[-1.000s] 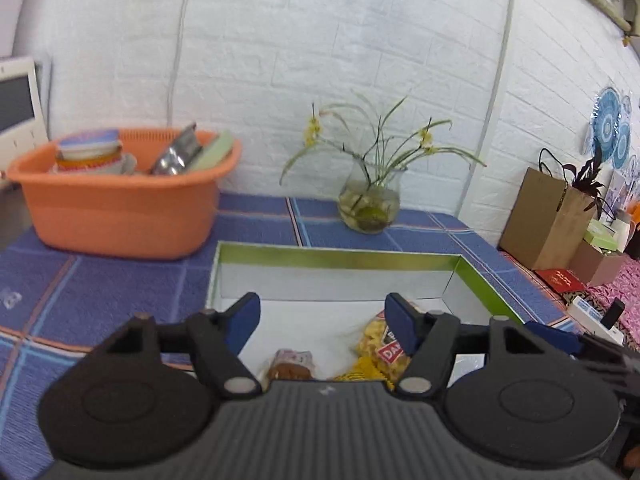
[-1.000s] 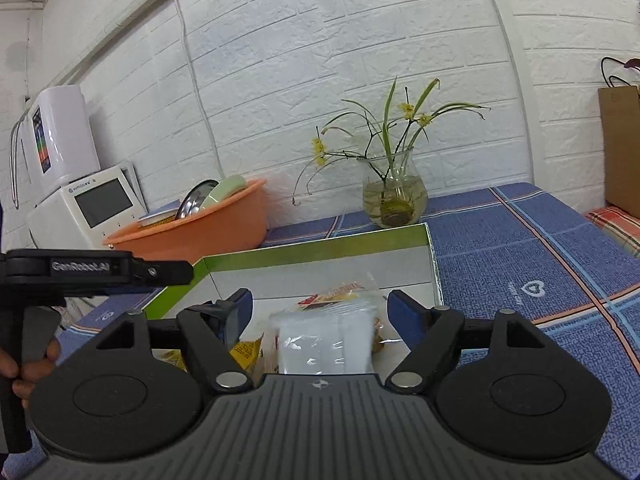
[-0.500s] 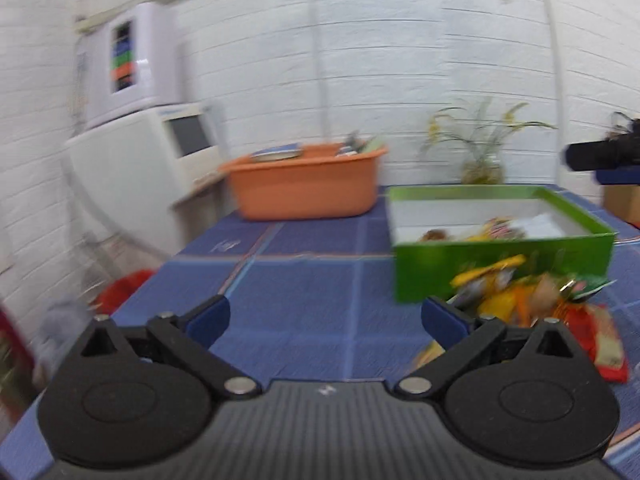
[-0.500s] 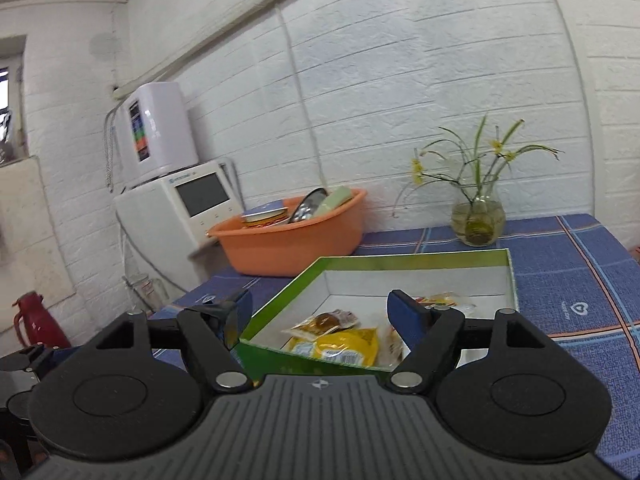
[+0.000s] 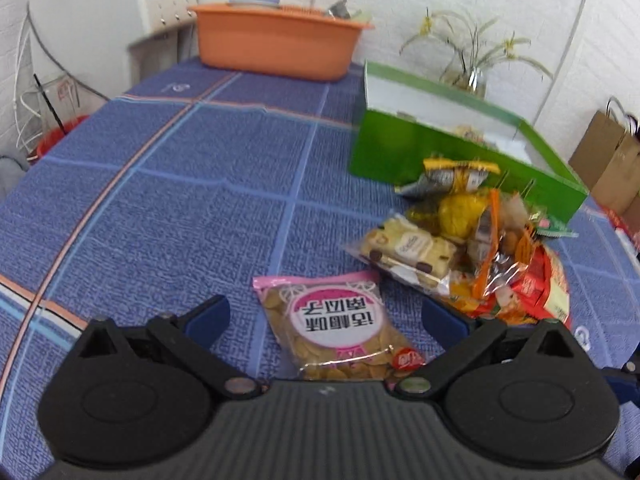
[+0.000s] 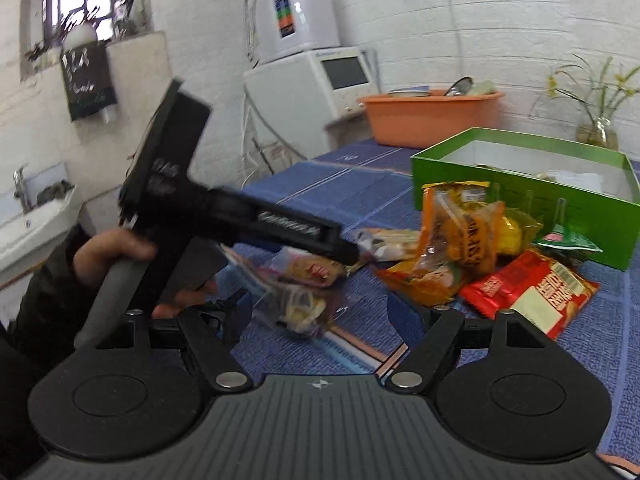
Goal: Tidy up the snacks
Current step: 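Grasp the pink-labelled bread bag with left gripper while right grasps the clear wrapped pastry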
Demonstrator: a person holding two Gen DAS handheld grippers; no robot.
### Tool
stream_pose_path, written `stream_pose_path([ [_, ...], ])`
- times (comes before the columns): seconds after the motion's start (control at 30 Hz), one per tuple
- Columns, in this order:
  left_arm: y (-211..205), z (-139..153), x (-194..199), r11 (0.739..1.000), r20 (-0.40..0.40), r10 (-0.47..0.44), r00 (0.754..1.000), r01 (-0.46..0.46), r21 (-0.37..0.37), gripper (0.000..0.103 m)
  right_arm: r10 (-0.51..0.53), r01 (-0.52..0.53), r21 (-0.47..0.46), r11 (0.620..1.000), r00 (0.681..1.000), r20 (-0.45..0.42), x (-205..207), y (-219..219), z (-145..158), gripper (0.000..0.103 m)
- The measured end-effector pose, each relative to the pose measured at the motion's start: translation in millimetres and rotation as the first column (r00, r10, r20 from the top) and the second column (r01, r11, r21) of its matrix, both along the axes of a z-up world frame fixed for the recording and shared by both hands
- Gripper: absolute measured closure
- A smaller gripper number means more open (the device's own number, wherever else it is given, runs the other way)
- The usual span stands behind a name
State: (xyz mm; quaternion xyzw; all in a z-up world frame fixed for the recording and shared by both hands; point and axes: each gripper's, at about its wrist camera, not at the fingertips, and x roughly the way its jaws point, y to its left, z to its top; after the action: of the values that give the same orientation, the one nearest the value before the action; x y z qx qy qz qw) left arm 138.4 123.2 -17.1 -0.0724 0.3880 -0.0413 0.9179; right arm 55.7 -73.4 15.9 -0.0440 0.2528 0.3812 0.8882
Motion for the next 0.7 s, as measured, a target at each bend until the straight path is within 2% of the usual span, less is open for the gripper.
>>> stream_pose_path([
  [0.1, -6.0, -6.2, 9.4, 0.998, -0.016, -0.021, 1.000, 0.022, 0.055, 0.002, 0.031, -0.031, -0.050, 0.998, 1.000, -0.005, 5.8, 20.6, -4.7, 0.000],
  [0.17, -12.8, -9.1, 13.0, 0.991, -0.023, -0.040, 0.999, 0.042, 0.129, 0.002, 0.052, -0.054, -0.032, 0.998, 0.997, -0.057, 13.8, 29.4, -7.5, 0.000],
  [0.23, -17.8, -10.0, 15.4, 0.982, -0.023, -0.075, 0.997, 0.078, 0.170, 0.002, 0.052, -0.057, -0.035, 0.998, 0.991, -0.121, 25.9, 38.5, -10.7, 0.000],
  [0.33, -15.5, -5.7, 24.1, 0.978, -0.064, -0.124, 0.990, 0.133, 0.162, 0.006, 0.036, -0.051, -0.075, 0.996, 0.983, -0.181, 40.8, 51.4, -17.7, 0.000],
  [0.4, -14.0, 1.1, 31.1, 0.970, -0.106, -0.170, 0.980, 0.185, 0.157, 0.015, 0.019, -0.037, -0.114, 0.993, 0.987, -0.159, 43.3, 57.9, -21.6, 0.000],
  [0.47, -10.0, 8.5, 37.5, 0.967, -0.145, -0.189, 0.971, 0.209, 0.145, 0.033, 0.031, -0.050, -0.147, 0.988, 0.991, -0.129, 44.4, 63.7, -22.8, 0.000],
  [0.53, -8.9, 10.8, 39.6, 0.962, -0.177, -0.204, 0.963, 0.231, 0.145, 0.034, 0.034, -0.050, -0.162, 0.986, 0.994, -0.104, 42.6, 65.6, -23.8, 0.000],
  [0.7, 1.4, 11.2, 20.7, 0.961, -0.167, -0.231, 0.958, 0.252, 0.116, 0.037, 0.026, -0.039, -0.149, 0.988, 0.996, -0.088, 31.0, 50.9, -25.1, 0.002],
])
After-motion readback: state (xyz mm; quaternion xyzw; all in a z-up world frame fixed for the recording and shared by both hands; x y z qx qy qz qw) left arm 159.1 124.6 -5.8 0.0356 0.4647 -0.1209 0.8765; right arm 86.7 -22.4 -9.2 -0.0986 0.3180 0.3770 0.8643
